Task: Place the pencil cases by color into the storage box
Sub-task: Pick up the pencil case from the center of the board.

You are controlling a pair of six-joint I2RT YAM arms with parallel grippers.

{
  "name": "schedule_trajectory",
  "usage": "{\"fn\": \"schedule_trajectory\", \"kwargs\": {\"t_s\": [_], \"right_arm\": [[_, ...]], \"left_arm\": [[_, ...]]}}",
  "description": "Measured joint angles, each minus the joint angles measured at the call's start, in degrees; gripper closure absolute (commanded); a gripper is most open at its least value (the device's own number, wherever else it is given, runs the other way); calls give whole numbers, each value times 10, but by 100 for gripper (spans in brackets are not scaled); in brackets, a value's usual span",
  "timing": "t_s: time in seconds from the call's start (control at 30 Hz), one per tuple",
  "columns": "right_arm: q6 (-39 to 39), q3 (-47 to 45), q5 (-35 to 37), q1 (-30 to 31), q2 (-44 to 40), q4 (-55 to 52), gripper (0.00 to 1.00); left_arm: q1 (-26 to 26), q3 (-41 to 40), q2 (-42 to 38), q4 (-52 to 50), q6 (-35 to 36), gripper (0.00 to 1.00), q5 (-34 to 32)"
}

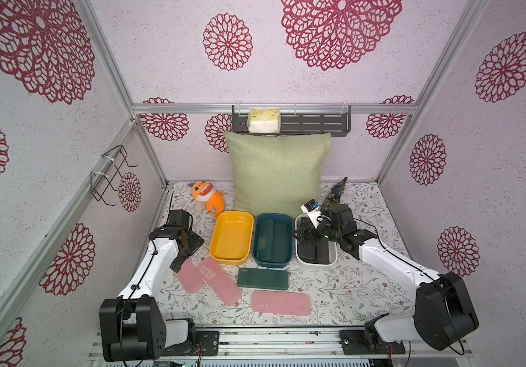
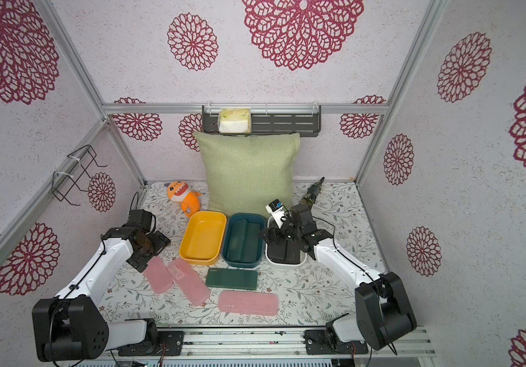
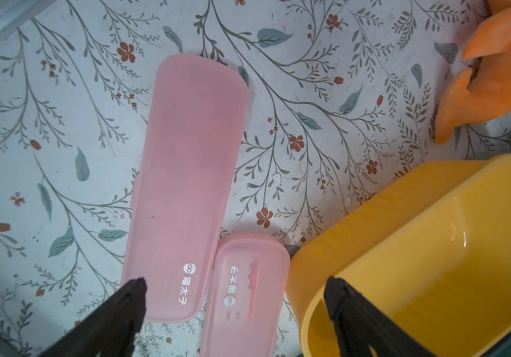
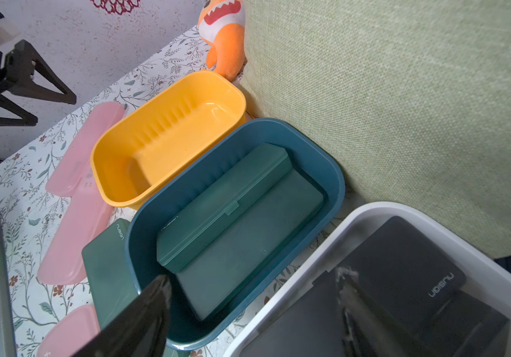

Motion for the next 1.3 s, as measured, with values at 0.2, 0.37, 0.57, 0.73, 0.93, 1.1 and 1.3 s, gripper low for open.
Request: {"fn": "schedule_trajectory", "kwargs": {"t_s": [0.2,0.37,0.57,0.73,0.93,1.1,1.3], "right_arm": [[0,0,0,0,3,0,14],[0,0,1,1,5,0,14],[0,0,3,2,6,0,14],[0,0,5,3,10,0,14],[0,0,9,3,14,-1,14],[0,0,15,5,14,-5,14],[0,0,23,7,14,-14,14]], "left_arm": [[22,-17,28,13,35,3,14],[39,-41,64,29,63,3,33],[47,-45,100,38,92,2,41],[57,-45,105,46,108,3,41],[71,-45,117,57,124,3,42],[76,-49,128,73,129,3,48],[77,-48,135,77,130,1,46]]}}
